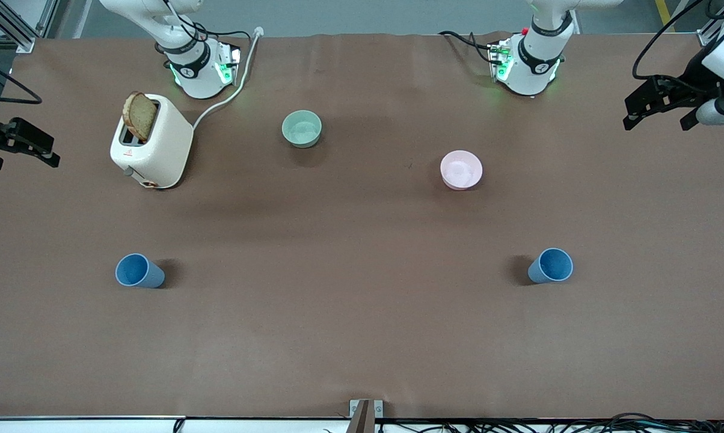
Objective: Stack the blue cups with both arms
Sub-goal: 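Grasp the blue cup with the left gripper while the right gripper reaches the other cup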
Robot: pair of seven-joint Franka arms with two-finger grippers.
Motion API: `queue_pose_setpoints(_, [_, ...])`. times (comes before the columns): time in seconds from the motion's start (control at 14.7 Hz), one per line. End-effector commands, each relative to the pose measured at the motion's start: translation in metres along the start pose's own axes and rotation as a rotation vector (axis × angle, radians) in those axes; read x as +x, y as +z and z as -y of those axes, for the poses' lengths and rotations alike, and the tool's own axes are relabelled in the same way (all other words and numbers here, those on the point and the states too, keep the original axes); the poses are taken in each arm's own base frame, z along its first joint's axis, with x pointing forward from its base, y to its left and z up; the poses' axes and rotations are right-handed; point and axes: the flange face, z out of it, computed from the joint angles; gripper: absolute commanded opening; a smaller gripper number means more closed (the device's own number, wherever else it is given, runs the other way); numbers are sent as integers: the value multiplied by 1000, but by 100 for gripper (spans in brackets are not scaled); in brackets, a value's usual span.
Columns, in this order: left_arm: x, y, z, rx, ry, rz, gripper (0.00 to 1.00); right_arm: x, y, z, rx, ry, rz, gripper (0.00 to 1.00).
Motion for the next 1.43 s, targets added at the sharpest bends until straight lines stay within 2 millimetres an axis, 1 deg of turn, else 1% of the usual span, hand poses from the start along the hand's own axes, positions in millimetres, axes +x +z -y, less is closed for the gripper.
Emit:
queue_pose_setpoints(0.0, [3, -3, 5, 3, 12, -2, 100, -6, -1, 0, -5, 4, -2, 100])
queue_pose_setpoints(0.14, [7, -9, 12, 3, -3, -14, 100, -5, -2, 0, -5, 4, -5, 100])
queue_pose_setpoints(0.27, [30, 17, 16, 10, -8, 22, 100, -5, -2, 0, -5, 6, -8, 100])
queue_pose_setpoints(0.34, [50, 46, 19, 14, -11, 34, 100, -5, -2, -2, -5, 9, -9, 100])
queue_pose_setpoints(0.41, [68, 79, 34, 14, -36, 30, 100, -5, -3, -5, -6, 15, -9, 100])
queue_pose_setpoints(0.48, [82, 115, 41, 11, -49, -7, 100, -6, -2, -6, -5, 16, -5, 100])
queue_pose_setpoints(0.61, [101, 202, 44, 5, -56, -48, 100, -6, -1, -6, -7, 16, -3, 100])
queue_pose_setpoints(0.68, [108, 238, 43, 2, -54, -62, 100, -6, -1, -6, -6, 16, -1, 100])
queue_pose_setpoints(0.82, [124, 299, 40, -5, -42, -84, 100, -5, 3, -9, -6, 20, 6, 100])
queue_pose_setpoints(0.89, [130, 330, 42, -10, -61, -81, 100, -2, 7, -12, -5, 25, 8, 100])
queue_pose_setpoints(0.95, [134, 360, 45, -11, -70, -87, 100, 7, 21, -17, -5, 31, 17, 100])
queue_pose_setpoints(1.02, [136, 383, 49, -12, -76, -88, 100, 14, 28, -18, -6, 33, 6, 100])
queue_pose_setpoints(1.09, [138, 389, 51, -13, -83, -85, 99, 23, 44, -23, -7, 39, 10, 100])
queue_pose_setpoints(1.16, [137, 391, 50, -14, -91, -81, 93, 32, 63, -31, -8, 46, 14, 100])
queue_pose_setpoints(1.23, [136, 393, 47, -16, -100, -71, 84, 39, 83, -34, -9, 44, 7, 100])
queue_pose_setpoints(1.3, [135, 396, 45, -16, -104, -65, 67, 42, 101, -41, -13, 39, -14, 100])
queue_pose_setpoints(1.36, [134, 405, 45, -16, -105, -51, 45, 43, 120, -46, -17, 27, -32, 100])
